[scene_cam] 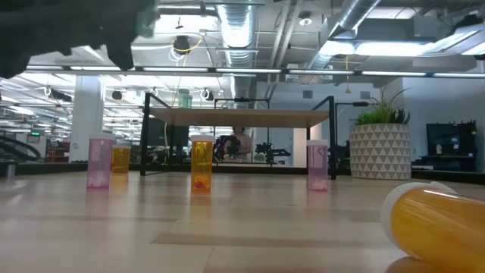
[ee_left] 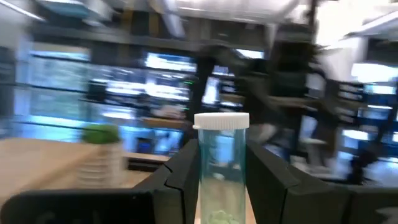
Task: Pick and place medicine bottles onto shelf by color
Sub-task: Put the blue pill bottle on the shelf aligned with the other blue pill bottles
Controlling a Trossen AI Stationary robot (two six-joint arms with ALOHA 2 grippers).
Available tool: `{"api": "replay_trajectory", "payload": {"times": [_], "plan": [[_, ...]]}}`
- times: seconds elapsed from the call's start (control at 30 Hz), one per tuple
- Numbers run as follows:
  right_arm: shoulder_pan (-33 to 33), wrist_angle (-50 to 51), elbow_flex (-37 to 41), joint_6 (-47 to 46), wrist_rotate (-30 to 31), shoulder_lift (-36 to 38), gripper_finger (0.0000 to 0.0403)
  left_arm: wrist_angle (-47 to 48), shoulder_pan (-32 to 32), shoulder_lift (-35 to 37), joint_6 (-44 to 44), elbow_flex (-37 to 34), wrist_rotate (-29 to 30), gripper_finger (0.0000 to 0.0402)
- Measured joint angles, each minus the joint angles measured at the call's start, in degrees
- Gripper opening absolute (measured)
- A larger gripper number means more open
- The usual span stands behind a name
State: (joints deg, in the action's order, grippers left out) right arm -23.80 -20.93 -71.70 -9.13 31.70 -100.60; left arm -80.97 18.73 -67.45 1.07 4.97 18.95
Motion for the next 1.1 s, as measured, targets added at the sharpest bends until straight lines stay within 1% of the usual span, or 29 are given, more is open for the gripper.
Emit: {"api": "replay_trajectory", "payload": {"times": [0.2,0.33,0.43,0.63,0.8,0.87,1.0,1.1], "plan": [[3.26,-5.98,0.00,-0.98,-9.22,0.00,0.0255,0.73,5.70,-0.03,-0.61,0.00,-0.09,0.0093],[5.74,-7.14,0.00,-0.97,-12.29,0.00,0.0255,1.07,6.79,-0.03,-0.67,0.00,-0.05,0.0093],[7.45,-7.77,0.00,1.29,-13.47,0.00,0.0255,1.05,6.86,-0.03,-0.84,0.00,0.08,0.0093],[9.84,-8.71,-0.02,1.15,-16.41,-0.02,0.0256,1.01,6.86,-0.03,-0.84,0.00,0.12,0.0093],[10.35,-15.16,-0.22,0.16,-17.19,-4.84,0.0256,1.05,6.86,-0.03,-0.84,0.02,0.12,0.0093],[10.43,-18.10,-1.63,0.20,-17.17,-7.26,0.0256,1.51,6.86,-0.03,-0.80,0.04,0.10,0.0093],[11.17,-17.95,-4.24,0.55,-17.04,-10.18,0.0256,2.33,6.88,-0.03,0.51,0.07,-0.38,0.0093],[11.36,-16.62,-5.35,0.53,-16.98,-10.50,0.0256,2.25,7.00,-0.03,0.98,0.07,-0.67,0.0093]]}}
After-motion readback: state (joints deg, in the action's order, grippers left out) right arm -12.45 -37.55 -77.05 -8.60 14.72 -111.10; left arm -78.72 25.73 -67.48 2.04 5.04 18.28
